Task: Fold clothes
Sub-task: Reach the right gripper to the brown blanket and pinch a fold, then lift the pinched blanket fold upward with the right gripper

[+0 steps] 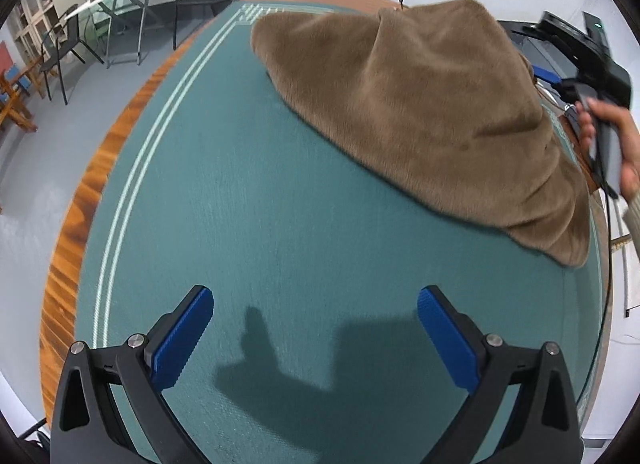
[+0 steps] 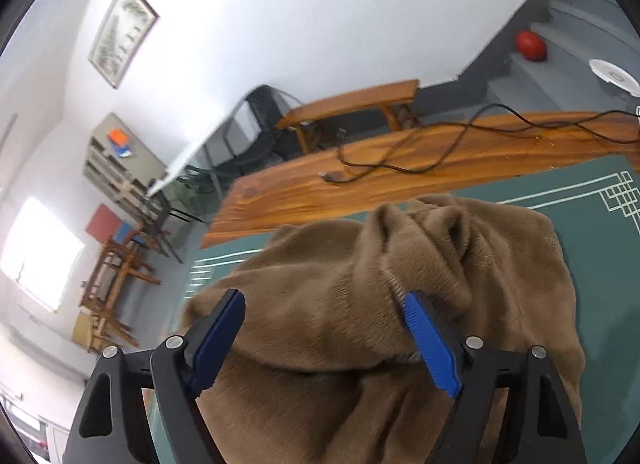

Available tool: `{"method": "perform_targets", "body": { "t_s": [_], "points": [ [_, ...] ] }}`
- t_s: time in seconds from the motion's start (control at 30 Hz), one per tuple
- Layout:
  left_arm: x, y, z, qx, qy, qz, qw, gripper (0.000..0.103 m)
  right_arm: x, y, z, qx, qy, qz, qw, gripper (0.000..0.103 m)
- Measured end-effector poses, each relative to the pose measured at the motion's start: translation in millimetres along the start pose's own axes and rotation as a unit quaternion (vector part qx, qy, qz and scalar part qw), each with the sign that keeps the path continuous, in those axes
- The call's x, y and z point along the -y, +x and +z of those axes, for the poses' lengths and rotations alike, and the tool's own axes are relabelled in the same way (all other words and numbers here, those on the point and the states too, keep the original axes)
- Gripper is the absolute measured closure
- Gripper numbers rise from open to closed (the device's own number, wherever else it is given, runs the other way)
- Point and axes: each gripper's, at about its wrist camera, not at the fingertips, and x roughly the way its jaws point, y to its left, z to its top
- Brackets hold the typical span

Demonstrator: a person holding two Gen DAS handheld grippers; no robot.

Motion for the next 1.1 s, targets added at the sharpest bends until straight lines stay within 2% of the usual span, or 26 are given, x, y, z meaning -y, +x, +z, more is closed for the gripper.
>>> {"method": "perform_targets", "body": {
  "t_s": [0.07, 0.2, 0.23, 0.27, 0.33, 0.47, 0.63, 0.8, 0.9, 1.0, 1.1],
  "points": [
    [-3.3, 3.6, -2.0, -0.006, -0.007, 0.0, 1.0, 0.001, 4.3, 12.6, 1.1, -0.013, 0.003, -0.018, 1.0, 0.019],
    [-10.3, 9.2, -0.8, -0.012, -0.022, 0.007, 0.9997, 0.001, -1.9, 28.7, -1.2, -0.031, -0.02, -0.02, 0.999, 0.02],
    [-11.7, 9.3, 0.9, -0.012, -0.026, 0.009, 0.9996, 0.001, -4.4, 30.3, -2.3, -0.034, -0.028, -0.016, 0.999, 0.028],
    [-12.4, 8.8, 2.9, -0.01, -0.029, 0.009, 0.9995, 0.001, -6.5, 32.1, -3.4, -0.038, -0.035, -0.012, 0.999, 0.045],
    [-13.8, 7.7, 6.8, -0.008, -0.035, 0.007, 0.9993, 0.001, -10.3, 34.8, -5.8, -0.041, -0.04, -0.015, 0.998, 0.067],
    [-11.6, 1.9, 12.7, 0.002, -0.038, 0.006, 0.9992, 0.001, -22.4, 33.1, -10.4, -0.034, -0.057, -0.02, 0.998, 0.081],
    [-9.8, -4.5, 11.3, 0.005, -0.044, 0.005, 0.999, 0.001, -37.1, 24.5, -12.9, -0.03, -0.072, 0.022, 0.997, 0.082],
    [-9.1, -10.2, 9.2, 0.008, -0.051, 0.005, 0.9986, 0.001, -39.9, 40.7, -7.5, -0.037, -0.087, -0.005, 0.996, 0.082],
    [-9.0, -13.3, 6.5, 0.009, -0.056, 0.005, 0.9984, 0.001, -32.6, 60.9, -4.1, -0.06, -0.074, -0.007, 0.995, 0.078],
    [-3.5, -20.5, 5.0, 0.015, -0.054, 0.006, 0.9984, 0.001, -32.9, 77.6, -10.0, -0.08, -0.087, -0.022, 0.993, 0.075],
    [-1.3, -25.4, 0.4, 0.025, -0.065, 0.002, 0.9976, 0.001, -35.1, 80.2, -15.6, -0.079, -0.09, -0.029, 0.992, 0.075]
  ]
}}
